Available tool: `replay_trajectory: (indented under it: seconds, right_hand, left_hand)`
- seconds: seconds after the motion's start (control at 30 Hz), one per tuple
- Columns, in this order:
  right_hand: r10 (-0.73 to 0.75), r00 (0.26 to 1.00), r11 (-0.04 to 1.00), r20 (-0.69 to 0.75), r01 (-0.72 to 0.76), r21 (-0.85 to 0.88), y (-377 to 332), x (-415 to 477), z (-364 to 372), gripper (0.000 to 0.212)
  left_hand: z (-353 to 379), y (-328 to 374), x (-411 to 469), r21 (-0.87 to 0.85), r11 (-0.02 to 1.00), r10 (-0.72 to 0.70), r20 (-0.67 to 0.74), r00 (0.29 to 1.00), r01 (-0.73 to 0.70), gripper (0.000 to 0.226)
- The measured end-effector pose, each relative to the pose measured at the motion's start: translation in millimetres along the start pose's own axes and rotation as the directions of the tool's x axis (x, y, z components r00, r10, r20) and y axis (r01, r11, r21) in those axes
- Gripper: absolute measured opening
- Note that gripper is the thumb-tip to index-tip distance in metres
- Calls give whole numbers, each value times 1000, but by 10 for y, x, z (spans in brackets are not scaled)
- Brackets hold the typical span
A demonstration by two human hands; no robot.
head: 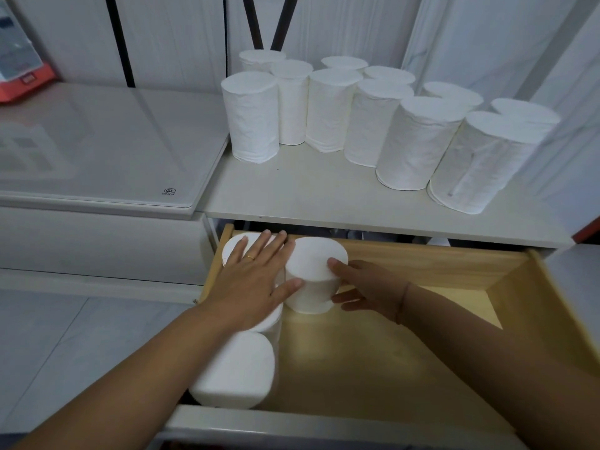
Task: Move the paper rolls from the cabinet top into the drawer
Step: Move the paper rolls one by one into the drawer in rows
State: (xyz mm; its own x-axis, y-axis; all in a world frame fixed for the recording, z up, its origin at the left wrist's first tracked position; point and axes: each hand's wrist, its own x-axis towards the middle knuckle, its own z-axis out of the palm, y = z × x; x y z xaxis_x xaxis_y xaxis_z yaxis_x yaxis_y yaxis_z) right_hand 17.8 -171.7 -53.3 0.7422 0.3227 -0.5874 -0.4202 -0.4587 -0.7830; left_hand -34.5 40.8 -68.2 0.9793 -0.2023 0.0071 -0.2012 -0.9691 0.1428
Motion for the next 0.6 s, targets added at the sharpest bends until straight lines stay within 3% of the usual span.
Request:
replay_trajectory:
  seconds: [0.1, 0.23, 0.33, 0.4, 0.47, 0.53, 0.6]
  right_hand:
    - [-179, 968, 949, -178, 122, -290, -51, -97, -86, 60]
    - [-463, 839, 843, -285, 317, -434, -332, -246, -130, 66]
    - [-566, 786, 806, -248, 465, -366, -741, -186, -75, 43]
    - [-609, 761, 790, -225, 554, -265, -1054, -16, -35, 39]
    - [-635, 729, 773, -255, 605, -194, -1341, 175, -2, 47]
    - [-671, 693, 741, -264, 638, -209, -1577, 358, 48, 61]
    - [-693, 670, 720, -266, 653, -232, -1755, 546, 100, 75]
  left_hand:
    - [-20, 17, -14, -5, 1000, 1, -3, 1000, -1, 82]
    - [-12, 11, -28, -24, 1000, 0, -27, 1000, 0, 80]
    - [15, 10, -22, -12, 1000, -11, -36, 999, 11, 75]
    - [6, 14, -17, -29, 1000, 6, -31, 999, -7, 71]
    - [-54, 13, -12, -172, 985, 7, -104, 995, -25, 68]
    - [-154, -13, -5, -338, 940, -45, -279, 959, -54, 62]
    - [-229, -98, 23, -356, 932, -90, -421, 903, -72, 56]
